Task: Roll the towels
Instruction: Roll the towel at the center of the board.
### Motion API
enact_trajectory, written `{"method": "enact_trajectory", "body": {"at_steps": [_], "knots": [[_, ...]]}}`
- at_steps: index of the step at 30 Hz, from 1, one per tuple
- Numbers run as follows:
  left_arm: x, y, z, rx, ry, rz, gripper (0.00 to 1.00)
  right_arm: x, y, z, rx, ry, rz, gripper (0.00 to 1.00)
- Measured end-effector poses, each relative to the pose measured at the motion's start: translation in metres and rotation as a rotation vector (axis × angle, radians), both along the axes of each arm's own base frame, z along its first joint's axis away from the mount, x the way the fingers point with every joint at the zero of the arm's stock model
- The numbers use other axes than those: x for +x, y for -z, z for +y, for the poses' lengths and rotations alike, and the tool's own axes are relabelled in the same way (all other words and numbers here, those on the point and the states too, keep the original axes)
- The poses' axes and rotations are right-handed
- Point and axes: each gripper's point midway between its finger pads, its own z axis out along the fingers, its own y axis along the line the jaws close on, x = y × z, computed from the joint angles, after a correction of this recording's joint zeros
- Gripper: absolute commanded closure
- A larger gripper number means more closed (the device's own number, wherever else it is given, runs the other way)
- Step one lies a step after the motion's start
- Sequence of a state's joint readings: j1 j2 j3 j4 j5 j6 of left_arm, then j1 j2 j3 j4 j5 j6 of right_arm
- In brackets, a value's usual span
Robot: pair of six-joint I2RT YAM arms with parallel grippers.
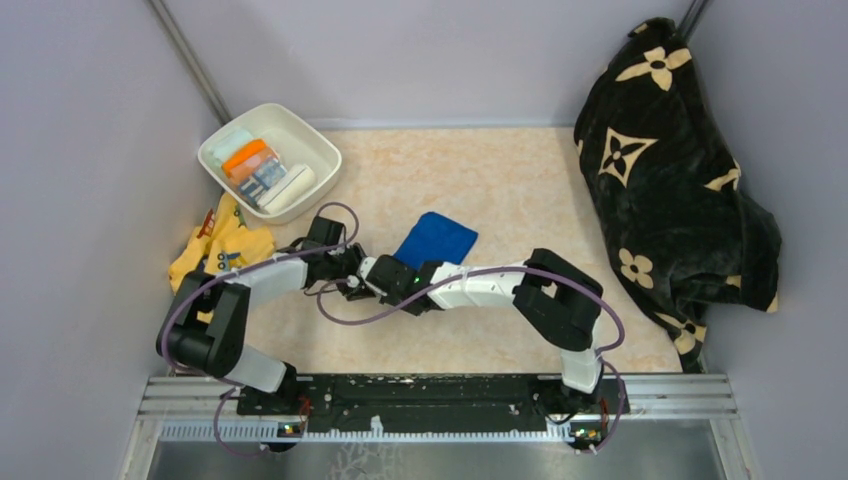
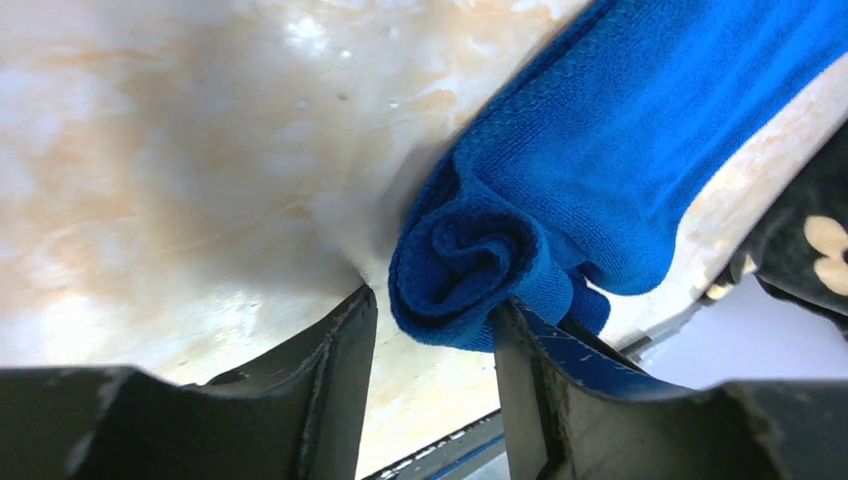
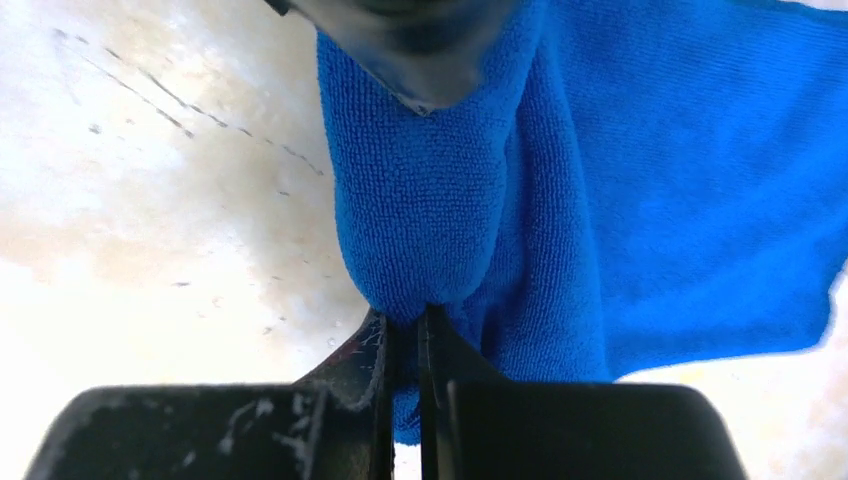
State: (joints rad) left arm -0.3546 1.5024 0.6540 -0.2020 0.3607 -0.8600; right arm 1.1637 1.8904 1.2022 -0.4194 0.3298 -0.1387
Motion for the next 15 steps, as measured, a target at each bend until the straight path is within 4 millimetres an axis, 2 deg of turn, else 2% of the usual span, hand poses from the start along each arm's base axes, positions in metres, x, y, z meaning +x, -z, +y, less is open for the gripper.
{"method": "enact_trajectory", "body": {"at_steps": [4, 8, 12, 15], "knots": [[-0.002, -0.004, 0.014, 0.049, -0.026, -0.015, 0.37, -0.010, -0.003, 0.013, 0.095, -0.012, 0.186, 1.00], [-0.010, -0.012, 0.028, 0.103, -0.039, -0.024, 0.29, -0.037, -0.007, 0.031, 0.249, -0.032, 0.461, 1.00], [-0.017, -0.028, 0.042, 0.147, -0.057, -0.063, 0.26, -0.060, -0.010, 0.037, 0.359, -0.008, 0.736, 1.00], [-0.022, -0.040, 0.048, 0.156, -0.064, -0.092, 0.26, -0.062, -0.010, 0.038, 0.430, 0.056, 0.913, 1.00]]}}
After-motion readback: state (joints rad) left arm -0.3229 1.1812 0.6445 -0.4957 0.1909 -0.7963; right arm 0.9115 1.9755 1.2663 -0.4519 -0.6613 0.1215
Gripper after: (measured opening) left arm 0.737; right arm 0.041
